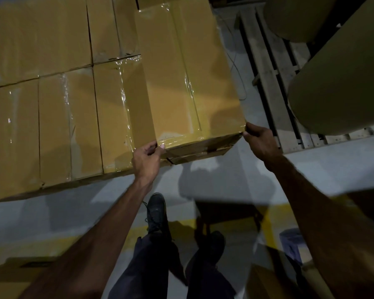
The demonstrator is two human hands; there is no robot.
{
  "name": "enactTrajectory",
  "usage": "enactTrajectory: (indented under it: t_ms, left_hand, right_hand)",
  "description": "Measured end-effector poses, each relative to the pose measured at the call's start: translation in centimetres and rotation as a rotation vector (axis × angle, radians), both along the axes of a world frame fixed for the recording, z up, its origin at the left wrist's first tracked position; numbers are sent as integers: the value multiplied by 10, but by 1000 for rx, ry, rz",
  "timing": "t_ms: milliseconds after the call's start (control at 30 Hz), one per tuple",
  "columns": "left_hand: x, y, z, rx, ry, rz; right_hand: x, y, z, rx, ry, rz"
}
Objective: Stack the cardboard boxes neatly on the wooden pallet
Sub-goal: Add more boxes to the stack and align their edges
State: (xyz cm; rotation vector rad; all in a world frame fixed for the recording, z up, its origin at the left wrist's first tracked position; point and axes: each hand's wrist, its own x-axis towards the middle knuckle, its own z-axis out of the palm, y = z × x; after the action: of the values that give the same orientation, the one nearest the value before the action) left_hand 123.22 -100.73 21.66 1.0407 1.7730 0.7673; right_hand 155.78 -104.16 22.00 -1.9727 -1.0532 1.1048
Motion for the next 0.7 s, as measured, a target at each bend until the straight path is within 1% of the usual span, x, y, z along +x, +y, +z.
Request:
enactTrajectory:
  t_ms: [100, 233, 433, 567, 700]
  left_hand:
    - [-1, 0, -1, -11, -6, -2]
    - [-2, 1, -2, -28, -15, -17]
    - [-2, 2, -3, -63, -11, -48]
    - [0, 5, 3, -22, 105, -116]
    - [5, 25, 23, 71, 332, -250]
  right_hand:
    - [-1, -1, 1, 11, 15, 29]
    - [-3, 0, 5, -3, 32, -7]
    - [-3, -4, 7, -56, -22, 2]
    - [3, -7, -3, -127, -73, 37]
    - [15, -5, 0, -196, -85, 94]
